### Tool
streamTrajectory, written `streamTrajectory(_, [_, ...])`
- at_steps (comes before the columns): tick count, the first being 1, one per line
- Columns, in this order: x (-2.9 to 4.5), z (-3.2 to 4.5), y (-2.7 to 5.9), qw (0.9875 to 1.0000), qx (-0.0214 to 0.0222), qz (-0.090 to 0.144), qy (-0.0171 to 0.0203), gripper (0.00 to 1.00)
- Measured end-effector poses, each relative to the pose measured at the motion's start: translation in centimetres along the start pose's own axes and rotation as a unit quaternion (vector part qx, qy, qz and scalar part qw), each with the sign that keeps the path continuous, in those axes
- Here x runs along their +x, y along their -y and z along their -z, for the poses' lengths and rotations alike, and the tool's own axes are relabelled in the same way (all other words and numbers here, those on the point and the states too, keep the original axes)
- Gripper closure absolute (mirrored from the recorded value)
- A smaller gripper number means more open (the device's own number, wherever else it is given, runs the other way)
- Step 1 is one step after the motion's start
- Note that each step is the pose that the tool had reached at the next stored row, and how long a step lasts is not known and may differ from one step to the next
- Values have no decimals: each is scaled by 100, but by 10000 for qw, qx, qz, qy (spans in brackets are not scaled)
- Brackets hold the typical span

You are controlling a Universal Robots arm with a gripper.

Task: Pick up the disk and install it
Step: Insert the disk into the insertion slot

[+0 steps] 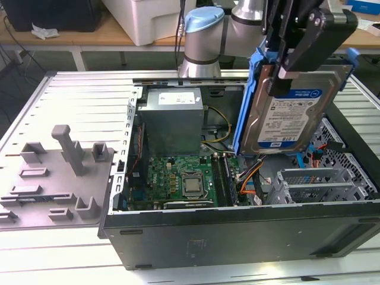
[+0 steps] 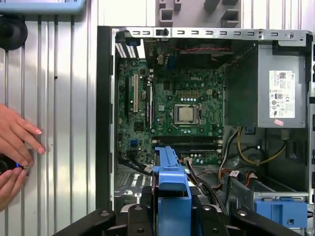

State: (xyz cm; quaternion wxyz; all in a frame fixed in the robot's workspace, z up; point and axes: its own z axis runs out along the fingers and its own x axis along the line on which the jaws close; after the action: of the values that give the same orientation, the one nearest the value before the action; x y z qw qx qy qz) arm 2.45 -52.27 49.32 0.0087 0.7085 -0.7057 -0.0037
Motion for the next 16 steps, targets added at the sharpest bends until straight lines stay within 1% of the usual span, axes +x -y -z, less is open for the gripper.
streamTrajectory(5, [28,-12,101,10000,0,0,9,64])
streamTrajectory(7, [30,-14,126,10000,0,0,8,64])
streamTrajectory(9, [37,-17,179,10000,0,0,7,64])
streamTrajectory(11, [37,-18,186,10000,0,0,8,64])
streamTrajectory(16, [58,-20,255,10000,0,0,15,64])
